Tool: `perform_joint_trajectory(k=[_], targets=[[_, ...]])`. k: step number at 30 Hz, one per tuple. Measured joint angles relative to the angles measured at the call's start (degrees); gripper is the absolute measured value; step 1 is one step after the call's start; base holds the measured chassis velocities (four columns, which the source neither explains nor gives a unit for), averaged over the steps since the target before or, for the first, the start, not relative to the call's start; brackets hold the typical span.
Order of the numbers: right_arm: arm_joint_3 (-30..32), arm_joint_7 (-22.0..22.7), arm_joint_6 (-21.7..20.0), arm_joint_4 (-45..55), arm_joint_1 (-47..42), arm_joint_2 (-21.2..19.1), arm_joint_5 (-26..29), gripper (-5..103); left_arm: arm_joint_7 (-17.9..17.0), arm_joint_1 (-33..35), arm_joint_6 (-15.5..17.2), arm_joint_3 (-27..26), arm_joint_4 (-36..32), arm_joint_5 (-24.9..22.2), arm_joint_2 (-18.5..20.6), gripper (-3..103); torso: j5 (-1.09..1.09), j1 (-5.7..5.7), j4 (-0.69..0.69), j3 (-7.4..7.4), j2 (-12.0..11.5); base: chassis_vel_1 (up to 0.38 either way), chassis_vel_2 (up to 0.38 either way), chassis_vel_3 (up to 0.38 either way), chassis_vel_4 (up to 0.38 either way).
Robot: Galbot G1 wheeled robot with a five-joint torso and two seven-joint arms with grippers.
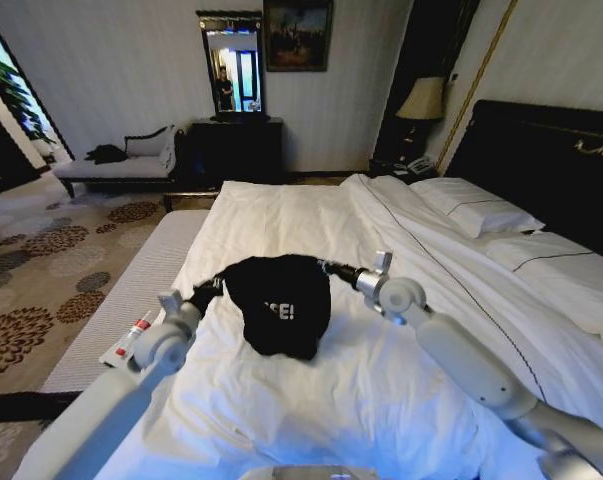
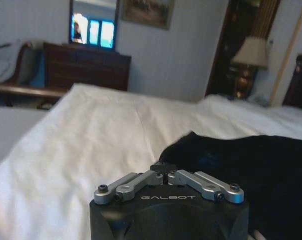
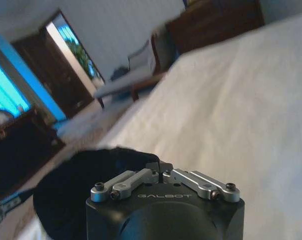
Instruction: Fold the clothes on the bed.
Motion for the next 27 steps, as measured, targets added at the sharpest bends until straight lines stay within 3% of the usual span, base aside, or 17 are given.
perform_joint_trajectory(k=[6, 11, 19, 22, 27], targets=[[1.51, -0.70, 0.02, 0.18, -6.74, 1.78, -3.26, 0, -0.16, 2.12, -0.19, 1.70, 0.07, 2.60, -2.05, 0, 0.01, 0.00, -0.04, 0.00, 0.00, 0.000, 0.000, 0.000, 0.000], [3.85, -0.45, 0.18, 1.77, -7.99, 1.13, -2.80, 0, -0.58, 1.65, -0.13, 0.31, -0.87, 2.09, -0.86, 0, 0.00, 0.00, -0.01, 0.00, 0.00, 0.000, 0.000, 0.000, 0.000], [8.60, 2.87, 0.20, 7.22, -0.46, -5.47, 5.18, 0, -1.73, -8.46, 1.64, -3.52, -5.62, -5.57, 7.98, 0, 0.02, 0.02, -0.02, 0.01, 0.00, 0.000, 0.000, 0.000, 0.000], [9.03, 5.19, -0.07, 8.60, 7.18, -8.97, 10.72, 0, -2.94, -16.11, 2.57, -3.25, -6.52, -10.55, 12.05, 0, -0.01, 0.02, 0.00, 0.01, -0.01, 0.000, 0.000, 0.000, 0.000], [10.66, 7.41, -0.78, 10.10, 14.20, -12.78, 18.23, 0, -4.81, -27.13, 3.93, -1.85, -8.63, -17.38, 14.93, 0, 0.01, 0.02, -0.03, 0.02, 0.00, 0.000, 0.000, 0.000, 0.000]])
